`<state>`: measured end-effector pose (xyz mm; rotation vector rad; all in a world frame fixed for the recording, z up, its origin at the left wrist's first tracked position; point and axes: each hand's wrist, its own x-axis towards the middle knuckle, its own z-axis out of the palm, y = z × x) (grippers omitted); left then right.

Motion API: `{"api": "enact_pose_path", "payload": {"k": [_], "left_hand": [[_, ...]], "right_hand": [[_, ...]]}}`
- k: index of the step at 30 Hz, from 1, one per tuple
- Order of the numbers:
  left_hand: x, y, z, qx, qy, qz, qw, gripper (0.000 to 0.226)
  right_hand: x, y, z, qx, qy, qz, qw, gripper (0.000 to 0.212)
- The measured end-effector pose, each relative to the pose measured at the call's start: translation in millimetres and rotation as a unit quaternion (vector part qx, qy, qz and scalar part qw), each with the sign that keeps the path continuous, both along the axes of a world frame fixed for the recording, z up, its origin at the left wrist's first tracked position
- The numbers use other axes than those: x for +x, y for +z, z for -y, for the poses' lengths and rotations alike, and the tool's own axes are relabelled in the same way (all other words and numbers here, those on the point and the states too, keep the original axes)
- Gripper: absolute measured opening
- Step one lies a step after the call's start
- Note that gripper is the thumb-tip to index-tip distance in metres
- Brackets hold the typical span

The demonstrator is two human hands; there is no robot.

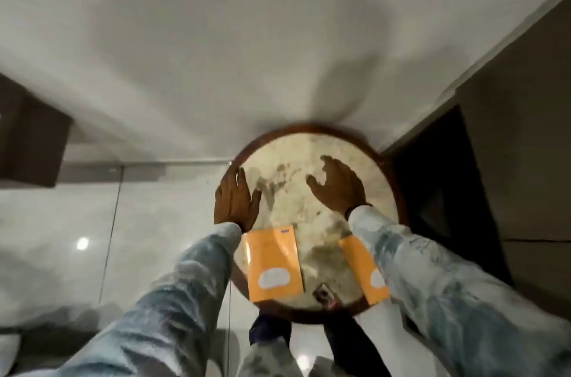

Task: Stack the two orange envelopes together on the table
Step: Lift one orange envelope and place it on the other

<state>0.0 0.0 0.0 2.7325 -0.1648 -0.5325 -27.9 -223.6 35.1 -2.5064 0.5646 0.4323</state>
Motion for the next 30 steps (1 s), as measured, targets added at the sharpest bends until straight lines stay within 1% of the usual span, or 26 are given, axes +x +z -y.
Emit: {"api": "enact_pose_path", "payload": {"k": [2,3,4,6,8,10,11,12,14,16,17,20,22,24,25,27,28,29,30], "left_hand": [[-28,-53,-7,0.010,0.074,-0.123,0.990,0.070],[-48,-80,-12,0.018,0.107,-0.183,0.977,0.069],[-66,-102,-17,0.025,0.127,-0.226,0.966,0.067],[-92,-132,-19,0.043,0.134,-0.232,0.962,0.065],[-103,-151,-16,0.060,0.150,-0.183,0.970,0.064],[-105,-157,-13,0.061,0.194,-0.168,0.965,0.066],[-102,-159,-13,0.042,0.231,-0.168,0.958,0.066],[-98,-159,-13,0.009,0.267,-0.176,0.947,0.062],[-82,-160,-12,-0.084,0.316,-0.199,0.924,0.045],[-61,-157,-7,-0.182,0.340,-0.211,0.898,0.033],[-49,-155,-1,-0.215,0.338,-0.207,0.893,0.030],[0,-148,22,-0.254,0.307,-0.161,0.903,0.023],[38,-145,39,-0.266,0.294,-0.127,0.909,0.019],[73,-147,55,-0.267,0.288,-0.101,0.914,0.019],[88,-150,62,-0.267,0.289,-0.098,0.914,0.020],[112,-158,75,-0.253,0.285,-0.093,0.920,0.021],[120,-163,81,-0.244,0.282,-0.089,0.924,0.022],[126,-169,86,-0.240,0.281,-0.088,0.925,0.024],[129,-172,89,-0.229,0.280,-0.089,0.928,0.028]], "right_hand": [[-21,-58,-20,0.041,-0.018,-0.075,0.996,0.066],[-37,-85,-30,0.068,-0.027,-0.127,0.989,0.068],[-54,-107,-40,0.099,-0.041,-0.179,0.978,0.071],[-79,-145,-55,0.131,-0.073,-0.232,0.961,0.073],[-92,-172,-70,0.132,-0.103,-0.213,0.963,0.066],[-103,-186,-83,0.121,-0.140,-0.178,0.966,0.057],[-107,-191,-88,0.119,-0.162,-0.161,0.966,0.054],[-107,-193,-90,0.119,-0.188,-0.148,0.964,0.053],[-102,-196,-88,0.140,-0.253,-0.134,0.948,0.052],[-91,-197,-80,0.173,-0.317,-0.122,0.924,0.050],[-84,-197,-75,0.189,-0.338,-0.114,0.915,0.048],[-46,-193,-53,0.244,-0.379,-0.094,0.888,0.042],[-11,-193,-33,0.254,-0.389,-0.067,0.883,0.042],[26,-195,-14,0.230,-0.379,-0.026,0.896,0.034],[43,-197,-7,0.218,-0.370,-0.009,0.903,0.036],[73,-203,4,0.197,-0.353,0.014,0.915,0.049],[84,-208,9,0.187,-0.348,0.017,0.919,0.050],[92,-214,13,0.183,-0.345,0.019,0.920,0.046],[97,-217,17,0.181,-0.343,0.021,0.921,0.036]]}}
